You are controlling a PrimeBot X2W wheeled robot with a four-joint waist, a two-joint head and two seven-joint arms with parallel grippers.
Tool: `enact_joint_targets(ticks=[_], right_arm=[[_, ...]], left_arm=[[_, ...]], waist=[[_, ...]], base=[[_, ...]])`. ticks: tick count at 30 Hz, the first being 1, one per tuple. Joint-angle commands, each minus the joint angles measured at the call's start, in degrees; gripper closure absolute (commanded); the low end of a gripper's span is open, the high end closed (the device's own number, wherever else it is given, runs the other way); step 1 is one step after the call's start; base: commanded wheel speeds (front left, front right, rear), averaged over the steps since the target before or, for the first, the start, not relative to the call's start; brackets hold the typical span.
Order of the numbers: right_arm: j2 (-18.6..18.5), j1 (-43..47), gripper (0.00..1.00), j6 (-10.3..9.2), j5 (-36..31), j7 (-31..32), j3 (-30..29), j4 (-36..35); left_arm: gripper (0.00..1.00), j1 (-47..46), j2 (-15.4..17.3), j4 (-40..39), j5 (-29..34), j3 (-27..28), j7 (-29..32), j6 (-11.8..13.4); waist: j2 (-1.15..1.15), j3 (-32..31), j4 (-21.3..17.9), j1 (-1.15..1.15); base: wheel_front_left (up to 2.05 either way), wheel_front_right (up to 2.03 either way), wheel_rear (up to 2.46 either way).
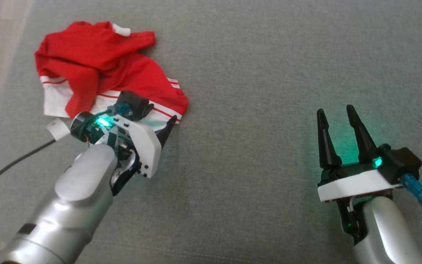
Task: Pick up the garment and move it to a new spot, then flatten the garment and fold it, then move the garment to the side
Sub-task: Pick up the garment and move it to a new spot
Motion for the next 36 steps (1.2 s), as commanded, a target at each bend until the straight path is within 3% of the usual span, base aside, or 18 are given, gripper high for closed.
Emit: enact_joint_targets(ticks=[1,8,9,10,15,23,30,36], right_arm=[[-0.06,-1.81,0.00,-0.04,-0.04,-0.62,1.26,-2.13],[-0.06,-2.26,0.00,-0.04,-0.16,-0.62,1.07,-2.89],[-0.06,-2.28,0.00,-0.04,-0.16,-0.62,1.00,-2.95],[-0.06,-2.29,0.00,-0.04,-0.17,-0.62,0.94,-2.96],[-0.06,-1.84,0.00,-0.04,-0.13,-0.62,0.68,-2.41],[-0.06,-0.77,0.00,-0.04,1.45,-0.62,0.54,-1.64],[-0.06,-0.73,0.00,-0.04,3.50,-0.62,1.44,-1.76],[-0.06,-1.63,0.00,-0.04,6.28,-0.62,3.83,-2.26]], left_arm=[[0.00,-3.40,2.47,-0.01,-1.00,0.97,-0.24,0.11],[0.00,-5.98,1.97,6.35,-5.06,-2.01,-0.88,0.11],[0.63,-6.21,1.89,6.92,-5.50,-2.43,-1.16,0.10],[1.00,-6.36,1.82,7.25,-6.06,-2.83,-1.70,0.10],[1.00,-6.86,2.01,7.89,-8.13,-4.15,-6.93,0.10],[1.00,-7.70,1.80,4.10,-7.82,-1.47,-25.27,0.19],[1.00,-9.45,0.78,-2.99,-8.59,0.63,-28.02,0.78],[1.00,-15.88,-3.42,-8.53,-10.23,1.41,-24.87,1.34]], waist=[[0.00,1.18,-1.06,-0.01],[0.00,2.13,-1.96,-0.01],[0.00,2.11,-2.05,-0.01],[0.00,2.04,-2.13,-0.01],[0.00,0.27,-2.22,-0.01],[0.00,-5.57,-3.90,-0.01],[0.00,-7.88,-8.93,-0.01],[0.00,-7.30,-16.23,-0.01]], base=[[0.00,0.00,0.00],[0.00,0.00,0.00],[0.00,0.00,0.00],[0.00,0.00,0.00],[0.00,0.00,0.00],[0.00,0.00,0.00],[0.00,0.00,0.00],[0.00,0.00,0.00]])
